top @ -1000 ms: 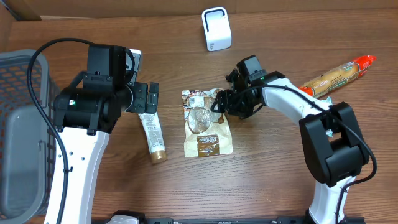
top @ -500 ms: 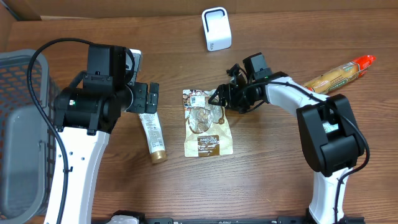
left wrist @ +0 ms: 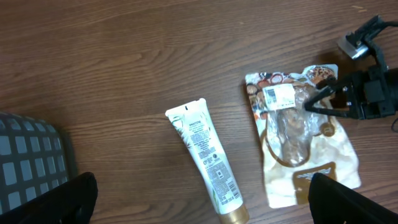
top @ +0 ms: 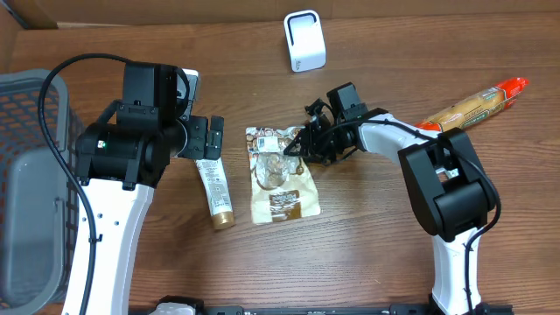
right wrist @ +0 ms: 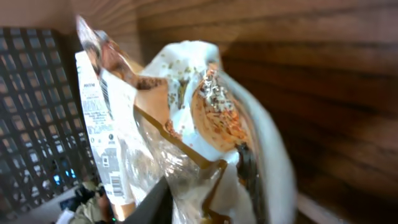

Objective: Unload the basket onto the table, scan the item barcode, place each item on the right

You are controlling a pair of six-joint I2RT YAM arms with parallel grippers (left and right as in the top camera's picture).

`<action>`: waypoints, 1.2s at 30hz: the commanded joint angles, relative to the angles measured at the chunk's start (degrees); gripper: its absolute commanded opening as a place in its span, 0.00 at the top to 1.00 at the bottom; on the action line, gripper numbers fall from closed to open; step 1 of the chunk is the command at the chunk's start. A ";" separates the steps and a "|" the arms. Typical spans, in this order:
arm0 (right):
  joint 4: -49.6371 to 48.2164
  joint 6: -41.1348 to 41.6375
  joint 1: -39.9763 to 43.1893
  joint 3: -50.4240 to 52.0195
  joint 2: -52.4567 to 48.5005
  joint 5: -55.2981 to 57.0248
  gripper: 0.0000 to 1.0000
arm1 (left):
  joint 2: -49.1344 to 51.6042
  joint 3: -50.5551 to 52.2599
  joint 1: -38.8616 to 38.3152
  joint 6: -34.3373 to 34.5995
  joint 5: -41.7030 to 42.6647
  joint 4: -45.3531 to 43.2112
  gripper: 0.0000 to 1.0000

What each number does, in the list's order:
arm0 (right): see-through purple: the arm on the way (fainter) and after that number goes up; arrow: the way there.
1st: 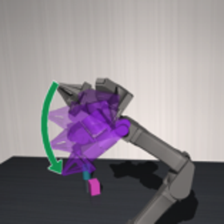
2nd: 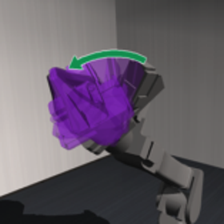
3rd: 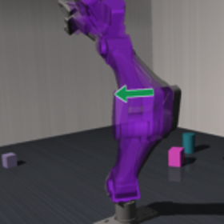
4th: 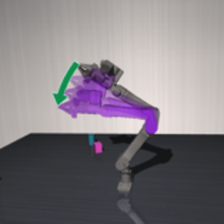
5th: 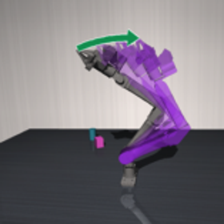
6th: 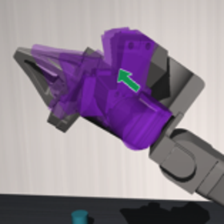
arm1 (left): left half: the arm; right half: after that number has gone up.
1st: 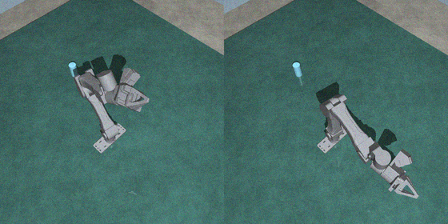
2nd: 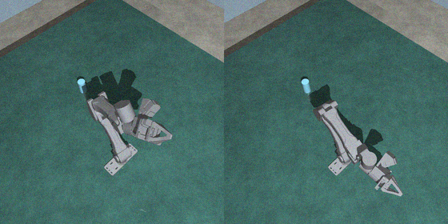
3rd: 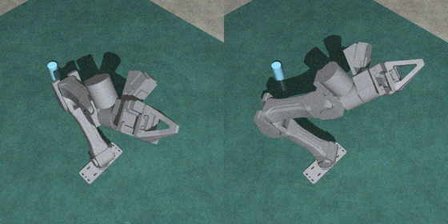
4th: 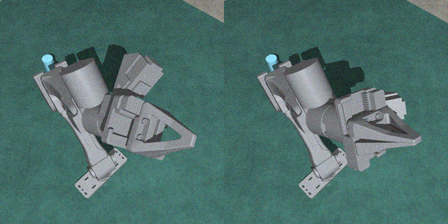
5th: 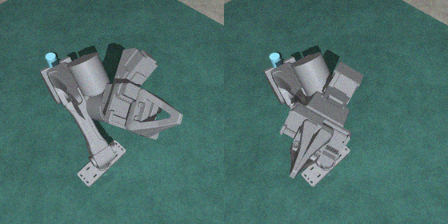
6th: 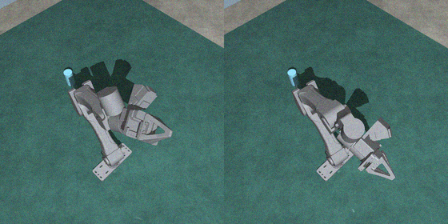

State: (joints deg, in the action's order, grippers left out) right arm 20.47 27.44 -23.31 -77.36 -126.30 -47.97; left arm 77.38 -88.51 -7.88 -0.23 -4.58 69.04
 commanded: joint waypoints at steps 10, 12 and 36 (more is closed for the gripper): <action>-0.20 -0.85 0.00 0.35 -0.59 -2.29 0.96 | 0.24 -0.46 -0.02 -1.07 -0.31 -0.07 0.00; 0.59 -0.94 0.37 0.35 1.70 -1.97 0.96 | 0.24 -0.46 -0.02 -1.07 -0.31 -0.07 0.01; 16.41 -12.90 7.08 0.04 35.43 0.87 0.96 | 0.24 -0.46 -0.02 -1.07 -0.31 -0.07 0.00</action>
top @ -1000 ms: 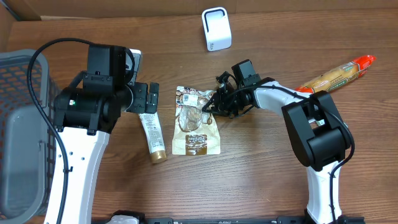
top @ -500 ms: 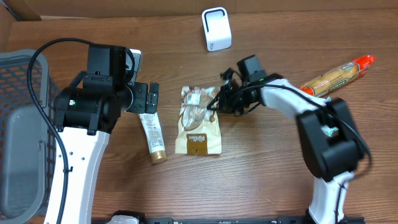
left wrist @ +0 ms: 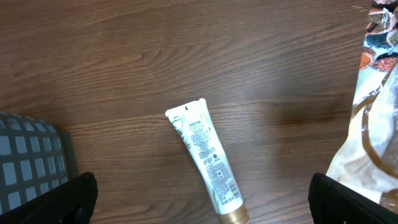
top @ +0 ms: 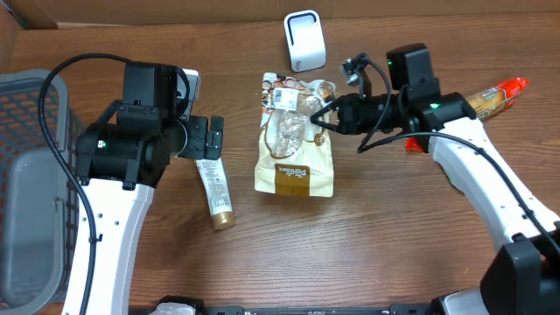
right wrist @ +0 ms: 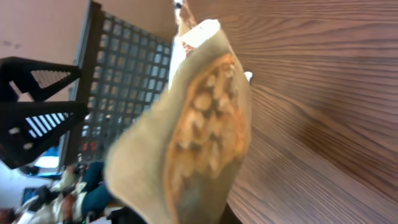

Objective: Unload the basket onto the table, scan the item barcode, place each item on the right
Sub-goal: 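Lift the bread bag up toward the white scanner, then hold the bread bag in front of the white scanner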

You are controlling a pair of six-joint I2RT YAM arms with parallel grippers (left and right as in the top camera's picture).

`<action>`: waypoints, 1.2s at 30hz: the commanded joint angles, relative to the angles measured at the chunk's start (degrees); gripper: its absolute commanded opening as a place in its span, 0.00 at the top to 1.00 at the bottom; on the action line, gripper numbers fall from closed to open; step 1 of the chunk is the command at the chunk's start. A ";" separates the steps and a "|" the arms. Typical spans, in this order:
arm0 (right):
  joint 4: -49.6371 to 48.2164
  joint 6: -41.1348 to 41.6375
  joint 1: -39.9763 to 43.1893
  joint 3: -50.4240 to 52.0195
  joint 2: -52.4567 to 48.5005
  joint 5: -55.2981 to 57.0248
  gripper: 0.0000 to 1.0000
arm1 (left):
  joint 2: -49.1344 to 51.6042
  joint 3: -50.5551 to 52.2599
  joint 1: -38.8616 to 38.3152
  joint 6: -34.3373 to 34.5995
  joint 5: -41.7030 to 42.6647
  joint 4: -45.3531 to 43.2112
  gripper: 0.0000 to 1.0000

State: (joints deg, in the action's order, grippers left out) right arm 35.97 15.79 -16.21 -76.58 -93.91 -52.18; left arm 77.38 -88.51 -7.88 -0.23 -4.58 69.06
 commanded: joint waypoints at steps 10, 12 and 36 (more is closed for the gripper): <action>15.72 -5.51 -10.62 -21.49 1.05 56.85 0.96 | 0.24 -0.46 -0.02 -1.07 -0.31 -0.09 0.00; 14.25 -8.87 -12.17 -22.73 0.09 64.76 0.96 | 0.24 -0.46 -0.02 -1.07 -0.31 -0.09 0.00; -34.42 -75.28 -15.17 -22.71 -25.81 91.01 0.96 | 0.24 -0.46 -0.02 -1.07 -0.31 -0.09 0.00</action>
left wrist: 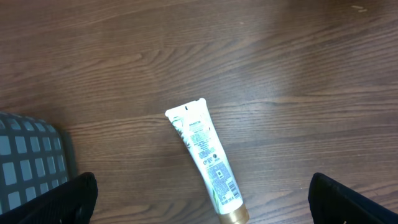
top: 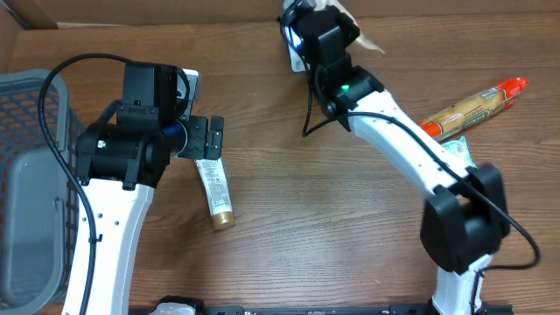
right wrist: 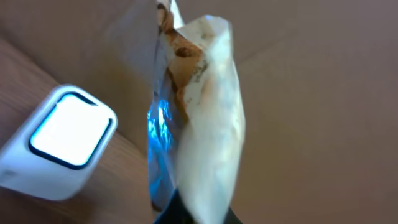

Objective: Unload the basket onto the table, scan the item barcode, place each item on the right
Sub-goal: 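Hold the bread bag in front of the white scanner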

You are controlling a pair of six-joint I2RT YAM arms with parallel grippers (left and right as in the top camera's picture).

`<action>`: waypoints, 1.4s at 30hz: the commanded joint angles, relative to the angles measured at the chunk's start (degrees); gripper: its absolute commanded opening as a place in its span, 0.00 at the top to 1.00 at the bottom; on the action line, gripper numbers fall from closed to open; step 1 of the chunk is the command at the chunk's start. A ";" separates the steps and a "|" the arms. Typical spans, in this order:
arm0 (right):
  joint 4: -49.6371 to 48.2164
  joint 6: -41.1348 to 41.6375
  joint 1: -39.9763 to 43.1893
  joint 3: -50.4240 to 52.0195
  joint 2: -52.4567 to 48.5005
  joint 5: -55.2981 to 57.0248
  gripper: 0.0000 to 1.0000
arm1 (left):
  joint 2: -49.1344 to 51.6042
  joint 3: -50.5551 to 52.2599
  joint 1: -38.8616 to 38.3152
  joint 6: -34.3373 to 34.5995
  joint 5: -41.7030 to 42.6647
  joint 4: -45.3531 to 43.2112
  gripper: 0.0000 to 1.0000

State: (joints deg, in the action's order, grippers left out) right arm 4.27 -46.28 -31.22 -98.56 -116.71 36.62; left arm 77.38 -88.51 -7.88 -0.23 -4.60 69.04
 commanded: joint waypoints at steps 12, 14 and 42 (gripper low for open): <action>-15.52 -23.02 -0.09 -0.72 -11.37 6.86 0.96 | 0.24 -0.46 -0.02 -1.07 -0.28 -0.04 0.00; -15.65 -23.02 -0.09 -0.72 -11.37 6.84 0.96 | 0.24 -0.46 -0.02 -1.07 -0.28 -0.07 0.00; -13.11 -24.37 -0.11 -0.72 -11.37 8.63 0.96 | 0.24 -0.46 -0.02 -1.07 -0.28 -0.07 0.00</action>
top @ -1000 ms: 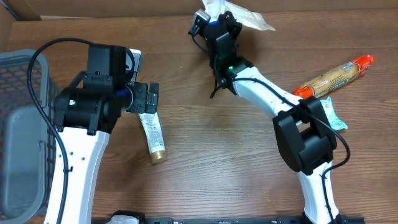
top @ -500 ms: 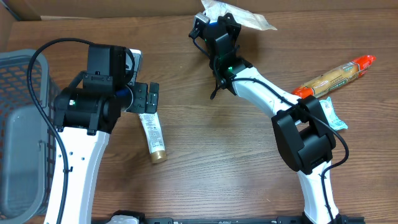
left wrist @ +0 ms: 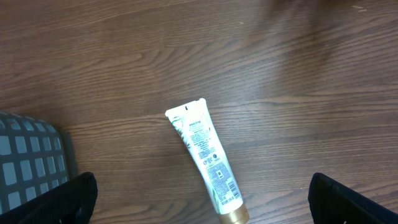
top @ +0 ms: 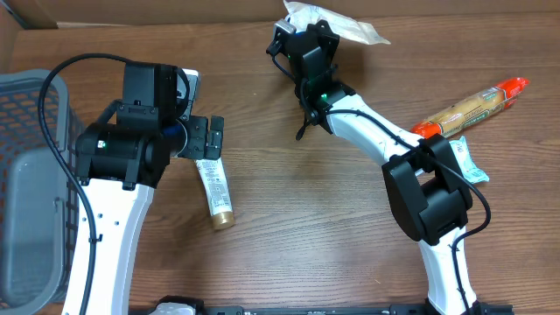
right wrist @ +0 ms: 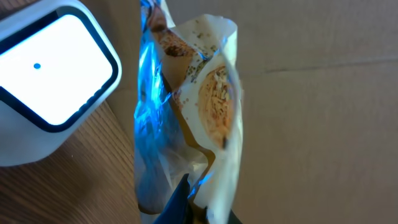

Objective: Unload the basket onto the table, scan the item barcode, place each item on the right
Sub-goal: 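Hold the bread bag in front of the white scanner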

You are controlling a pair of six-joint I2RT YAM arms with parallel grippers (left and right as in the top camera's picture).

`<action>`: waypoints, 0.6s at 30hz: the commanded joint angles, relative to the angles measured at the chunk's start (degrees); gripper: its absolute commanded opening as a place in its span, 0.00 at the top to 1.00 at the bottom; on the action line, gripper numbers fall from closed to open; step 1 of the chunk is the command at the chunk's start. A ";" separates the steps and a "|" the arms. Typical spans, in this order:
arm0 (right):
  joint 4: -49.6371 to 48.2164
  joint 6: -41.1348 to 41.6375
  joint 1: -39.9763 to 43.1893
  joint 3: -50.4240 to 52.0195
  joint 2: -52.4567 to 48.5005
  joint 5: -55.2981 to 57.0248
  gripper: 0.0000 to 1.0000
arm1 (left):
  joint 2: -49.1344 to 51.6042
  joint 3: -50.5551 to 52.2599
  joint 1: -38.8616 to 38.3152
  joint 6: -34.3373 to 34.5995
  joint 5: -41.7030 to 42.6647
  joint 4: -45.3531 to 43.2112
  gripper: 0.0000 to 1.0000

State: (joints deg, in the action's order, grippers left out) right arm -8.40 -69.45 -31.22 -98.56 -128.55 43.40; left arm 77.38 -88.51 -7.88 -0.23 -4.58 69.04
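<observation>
My right gripper [top: 304, 42] is at the back of the table, shut on the snack pouch [top: 339, 26], a pale bag printed with nuts. In the right wrist view the pouch [right wrist: 199, 106] hangs upright from the gripper [right wrist: 198, 202], right beside the white scanner [right wrist: 53, 78], and blue light falls on its clear side. The arm hides the scanner in the overhead view. My left gripper [top: 206, 138] stands open above the white tube with a gold cap [left wrist: 208, 163], its fingers [left wrist: 78, 199] wide apart and holding nothing.
A grey mesh basket [top: 26, 175] stands at the left edge. A long red and tan pack [top: 472, 107] and a small packet [top: 464, 162] lie at the right. A cardboard wall [right wrist: 311, 112] runs behind the scanner.
My right gripper has shifted a little left and nearer the scanner with the pouch. The scanner's face now fills more of the wrist view, and more blue light falls on the pouch. The left arm stayed still.
My right gripper was shut on the pouch as it lay mid-table beside the tube. Then it held the pouch raised, nearer the scanner. Then the pouch was at the back wall by the scanner, and now close beside its face.
</observation>
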 commanded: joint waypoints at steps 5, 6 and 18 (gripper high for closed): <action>0.44 -2.62 -0.11 -0.72 0.50 2.10 0.96 | 0.24 -0.46 -0.02 -1.07 -0.31 -0.07 0.00; 1.27 -3.10 -0.11 -0.72 0.50 2.21 0.96 | 0.24 -0.46 -0.02 -1.07 -0.31 -0.07 0.00; 5.09 -1.49 0.39 -0.72 0.48 0.90 0.96 | 0.24 -0.46 -0.02 -1.07 -0.31 -0.07 0.00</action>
State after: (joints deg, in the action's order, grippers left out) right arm -2.74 -71.96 -31.16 -98.56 -128.55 44.45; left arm 77.38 -88.51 -7.88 -0.23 -4.58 69.04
